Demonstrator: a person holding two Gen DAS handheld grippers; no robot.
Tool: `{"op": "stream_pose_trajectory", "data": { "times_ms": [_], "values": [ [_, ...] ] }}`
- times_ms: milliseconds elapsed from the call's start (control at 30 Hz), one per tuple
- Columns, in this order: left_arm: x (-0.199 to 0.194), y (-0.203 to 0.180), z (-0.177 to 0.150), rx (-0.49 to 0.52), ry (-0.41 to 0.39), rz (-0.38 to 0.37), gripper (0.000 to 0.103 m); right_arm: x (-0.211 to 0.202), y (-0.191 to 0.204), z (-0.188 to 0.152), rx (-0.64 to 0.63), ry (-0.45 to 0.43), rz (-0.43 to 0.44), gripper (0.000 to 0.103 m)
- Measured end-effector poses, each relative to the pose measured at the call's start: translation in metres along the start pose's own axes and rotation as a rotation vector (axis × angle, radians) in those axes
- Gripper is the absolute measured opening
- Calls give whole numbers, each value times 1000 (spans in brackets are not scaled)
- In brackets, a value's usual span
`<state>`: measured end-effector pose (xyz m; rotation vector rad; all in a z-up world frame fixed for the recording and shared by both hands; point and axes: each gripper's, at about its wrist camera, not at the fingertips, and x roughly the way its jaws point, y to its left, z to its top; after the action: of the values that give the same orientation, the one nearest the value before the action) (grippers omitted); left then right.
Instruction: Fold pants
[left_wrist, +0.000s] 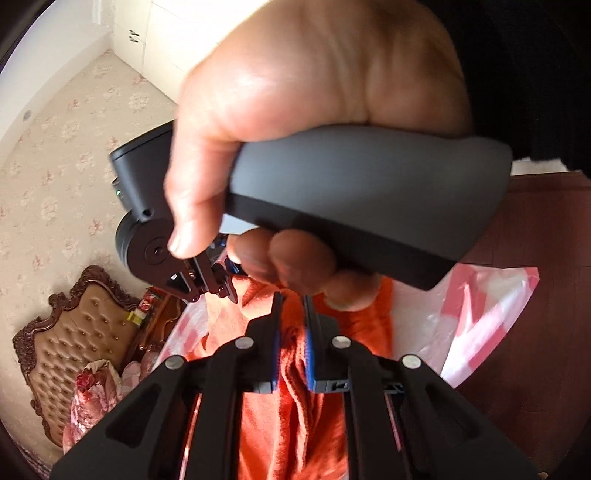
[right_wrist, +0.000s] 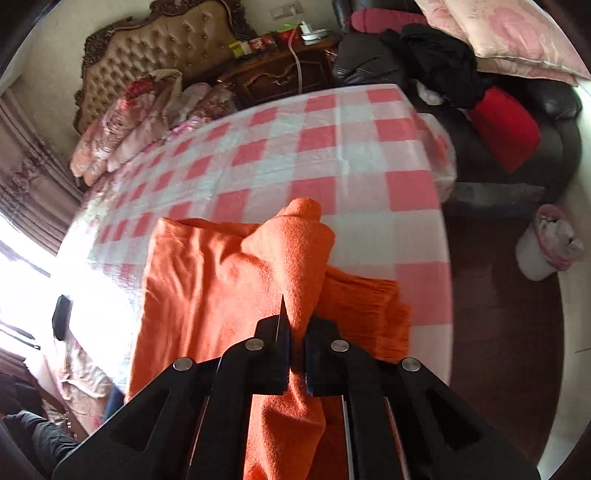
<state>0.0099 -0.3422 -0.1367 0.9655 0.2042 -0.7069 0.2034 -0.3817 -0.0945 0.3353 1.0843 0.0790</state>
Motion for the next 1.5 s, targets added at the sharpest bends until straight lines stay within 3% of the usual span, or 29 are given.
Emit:
{"op": "stream_pose_trajectory", "data": {
  "times_ms": [100,167,233,267,333,433,467,533,567,600,733,767,933,1067,1167,1300,1400,1500],
  "values": [
    [18,-10,-4,-9,27,-64,12,24,-12,-8,-11,37,-35,6],
    [23,-7,-7,-28,20,-81,13,26,-10,-12,-38,2,-41,6],
    [21,0,-10,-59,17,-92,22,24,-9,-16,-48,-10,-51,8],
    [21,6,-10,-85,16,-101,33,23,-9,-17,-40,-14,-54,9],
    [19,17,-11,-132,10,-111,39,21,-11,-17,-19,-23,-53,9],
    [1,32,-18,-207,-30,-124,53,1,-7,-17,-15,-111,-75,21],
    [-4,36,-21,-227,-41,-122,59,-5,-7,-17,-12,-138,-79,27],
    [-16,48,-31,-279,-59,-130,62,-16,-12,-20,8,-193,-85,56],
    [-21,56,-39,-310,-58,-125,64,-23,-15,-22,21,-233,-99,83],
    [-24,65,-46,-337,-54,-119,65,-28,-18,-24,29,-252,-108,86],
    [-34,106,-79,-467,-21,-82,66,-39,-44,-34,130,-267,-104,86],
    [-36,113,-89,-503,-9,-74,67,-39,-61,-41,206,-264,-91,86],
    [-33,146,-138,-610,54,-53,68,-14,-129,-73,512,-201,60,86],
    [-36,154,-150,-636,62,-70,68,4,-150,-90,611,-218,121,86],
    [-38,154,-152,-638,41,-81,68,13,-163,-100,669,-252,55,86],
    [-41,154,-152,-644,7,-87,69,32,-168,-114,740,-237,123,81],
    [-42,159,-157,-665,3,-88,69,31,-163,-110,737,-241,81,81],
    [-44,166,-165,-684,11,-80,69,35,-164,-111,765,-242,104,81]
  ]
}}
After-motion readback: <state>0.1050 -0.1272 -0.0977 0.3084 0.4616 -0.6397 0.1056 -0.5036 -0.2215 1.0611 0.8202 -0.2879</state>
